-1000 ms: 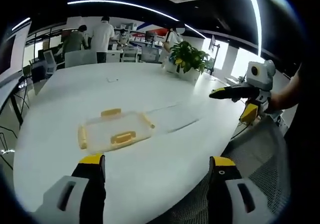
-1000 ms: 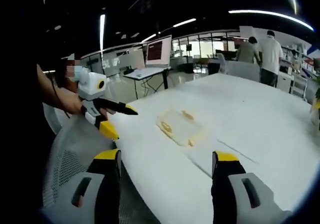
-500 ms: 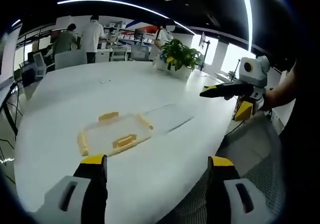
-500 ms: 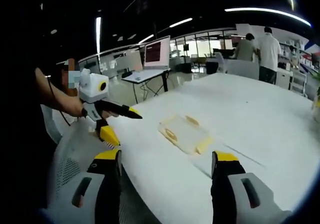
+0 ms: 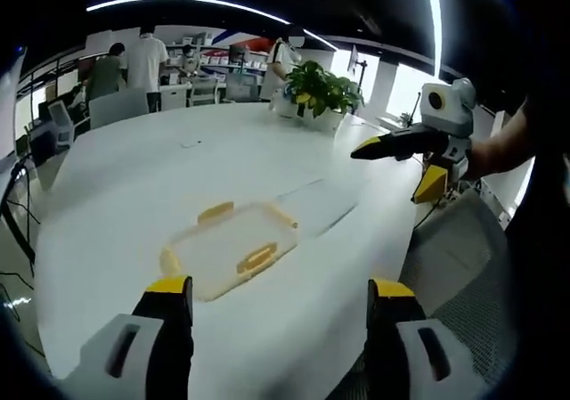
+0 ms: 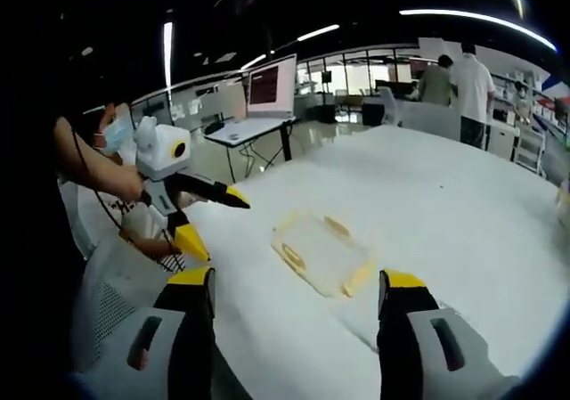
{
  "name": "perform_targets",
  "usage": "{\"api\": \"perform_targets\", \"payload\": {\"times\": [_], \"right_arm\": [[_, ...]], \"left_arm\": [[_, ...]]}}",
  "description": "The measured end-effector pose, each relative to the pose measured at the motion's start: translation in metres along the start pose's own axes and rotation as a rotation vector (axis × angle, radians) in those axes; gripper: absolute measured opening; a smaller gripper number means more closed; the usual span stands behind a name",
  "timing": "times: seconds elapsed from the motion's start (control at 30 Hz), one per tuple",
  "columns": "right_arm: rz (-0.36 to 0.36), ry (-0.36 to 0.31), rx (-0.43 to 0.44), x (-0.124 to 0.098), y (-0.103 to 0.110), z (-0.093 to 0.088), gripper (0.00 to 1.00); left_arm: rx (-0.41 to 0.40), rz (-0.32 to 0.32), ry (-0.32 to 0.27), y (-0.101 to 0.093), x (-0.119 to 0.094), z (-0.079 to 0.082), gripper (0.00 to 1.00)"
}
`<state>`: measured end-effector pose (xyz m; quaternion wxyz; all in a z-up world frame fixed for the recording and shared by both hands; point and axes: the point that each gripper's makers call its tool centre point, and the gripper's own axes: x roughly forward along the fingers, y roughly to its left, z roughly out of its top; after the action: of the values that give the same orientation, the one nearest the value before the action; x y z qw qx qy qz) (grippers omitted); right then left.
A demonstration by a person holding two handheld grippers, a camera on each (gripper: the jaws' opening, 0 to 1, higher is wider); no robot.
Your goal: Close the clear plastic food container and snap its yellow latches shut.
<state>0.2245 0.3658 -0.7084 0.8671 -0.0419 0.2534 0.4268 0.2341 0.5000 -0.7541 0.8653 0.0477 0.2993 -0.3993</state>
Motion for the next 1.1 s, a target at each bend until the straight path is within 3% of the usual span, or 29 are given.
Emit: {"api": "perform_targets", "payload": {"times": [0.23,0.4,0.8,0.9,1.1], "right_arm": [[-0.004,0.028,-0.024,0.015,0.001,0.002,0.72],[0.002,0.072,-0.052,0.023,-0.002,-0.006,0.71],[-0.006,0.115,-0.071,0.041,-0.026,-0.007,0.70],[0.001,0.131,-0.075,0.046,-0.029,-0.008,0.70],[0.018,0.165,-0.117,0.057,-0.034,-0.010,0.70]], "left_arm": [[0.023,-0.024,0.035,0.015,0.003,-0.005,0.78],[0.046,-0.046,0.068,0.023,0.006,-0.009,0.77],[0.089,-0.059,0.123,0.051,0.016,-0.011,0.74],[0.125,-0.077,0.172,0.055,0.019,-0.018,0.69],[0.177,-0.087,0.205,0.063,0.024,-0.020,0.69]]}}
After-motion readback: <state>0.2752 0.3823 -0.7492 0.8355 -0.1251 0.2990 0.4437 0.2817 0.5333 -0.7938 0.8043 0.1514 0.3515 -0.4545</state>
